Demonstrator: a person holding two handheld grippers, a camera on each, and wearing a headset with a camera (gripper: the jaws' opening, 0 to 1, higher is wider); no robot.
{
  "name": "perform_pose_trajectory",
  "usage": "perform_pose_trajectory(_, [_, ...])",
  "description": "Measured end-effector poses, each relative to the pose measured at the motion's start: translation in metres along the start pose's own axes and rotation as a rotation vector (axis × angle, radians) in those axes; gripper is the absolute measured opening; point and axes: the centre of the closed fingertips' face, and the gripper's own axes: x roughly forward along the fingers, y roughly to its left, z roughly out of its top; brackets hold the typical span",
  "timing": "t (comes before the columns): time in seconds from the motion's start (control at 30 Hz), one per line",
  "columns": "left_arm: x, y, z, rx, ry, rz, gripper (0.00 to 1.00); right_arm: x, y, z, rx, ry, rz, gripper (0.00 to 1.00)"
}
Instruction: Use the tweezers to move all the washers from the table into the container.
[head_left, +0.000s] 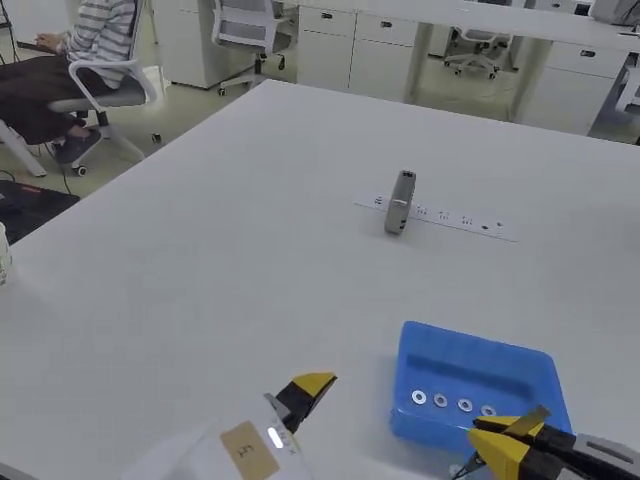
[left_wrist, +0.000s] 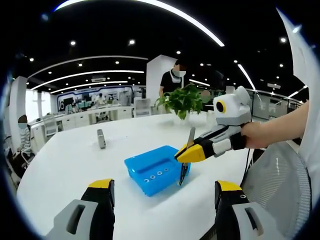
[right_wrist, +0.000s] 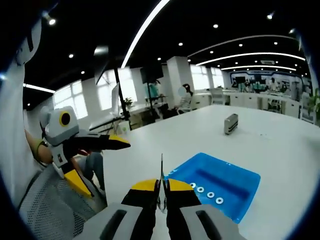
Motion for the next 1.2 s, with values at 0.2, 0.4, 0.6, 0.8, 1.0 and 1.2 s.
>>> perform_pose_trajectory(0.2, [0.001, -0.002, -0.001, 0.002, 0.003, -0.013, 0.83, -0.007, -0.010, 0.008, -0.007, -0.018, -0.039, 0.02])
perform_pose_trajectory(0.4, [0.000, -0.003, 0.000, 0.003, -0.003, -0.015, 0.83, -0.014, -0.018, 0.013, 0.005, -0.039, -0.073, 0.02])
perform_pose_trajectory(0.6, [0.001, -0.004, -0.001, 0.004, 0.005, -0.021, 0.83, -0.017, -0.028, 0.022, 0.022, -0.073, -0.093, 0.02])
perform_pose_trajectory(0.8, [0.001, -0.003, -0.001, 0.001, 0.002, -0.016, 0.83, -0.015, -0.036, 0.021, 0.019, -0.058, -0.113, 0.02])
perform_pose_trajectory(1.0, [0.002, -0.005, -0.003, 0.007, 0.015, -0.025, 0.83, -0.016, -0.069, 0.010, -0.001, 0.001, -0.243, 0.02])
perform_pose_trajectory(1.2, [0.002, -0.005, -0.005, 0.011, 0.023, -0.025, 0.83, -0.015, -0.098, -0.003, 0.028, 0.042, -0.327, 0.02])
